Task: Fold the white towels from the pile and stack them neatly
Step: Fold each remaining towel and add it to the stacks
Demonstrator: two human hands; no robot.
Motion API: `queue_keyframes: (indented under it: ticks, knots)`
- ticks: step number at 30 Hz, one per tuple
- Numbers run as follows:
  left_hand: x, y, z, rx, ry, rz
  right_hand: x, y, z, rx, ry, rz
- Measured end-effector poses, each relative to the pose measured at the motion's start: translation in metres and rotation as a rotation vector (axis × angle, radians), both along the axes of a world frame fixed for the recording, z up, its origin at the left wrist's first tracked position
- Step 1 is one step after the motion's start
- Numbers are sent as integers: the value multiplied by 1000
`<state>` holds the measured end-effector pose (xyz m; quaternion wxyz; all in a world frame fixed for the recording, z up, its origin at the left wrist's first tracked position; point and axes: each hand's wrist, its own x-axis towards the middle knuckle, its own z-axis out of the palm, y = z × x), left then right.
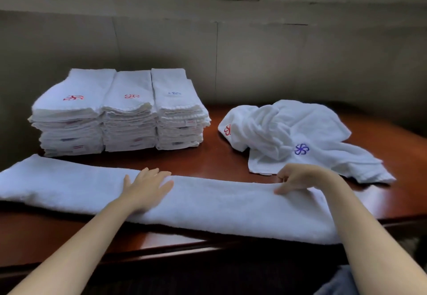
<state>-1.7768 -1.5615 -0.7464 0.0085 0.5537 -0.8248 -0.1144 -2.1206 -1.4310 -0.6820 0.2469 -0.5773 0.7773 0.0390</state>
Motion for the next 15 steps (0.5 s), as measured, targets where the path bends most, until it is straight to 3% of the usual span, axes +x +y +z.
queue_keyframes:
  ticks: [6, 12, 15]
  knots:
    - [-4, -5, 4, 34, -20, 39, -3, 0, -10, -86, 179, -68]
    - [-6, -11, 0, 31, -20, 69, -6, 11, 2, 120, 198, -176]
    - [-7, -14, -2, 18, -12, 88, -6, 6, -6, -113, 289, -192]
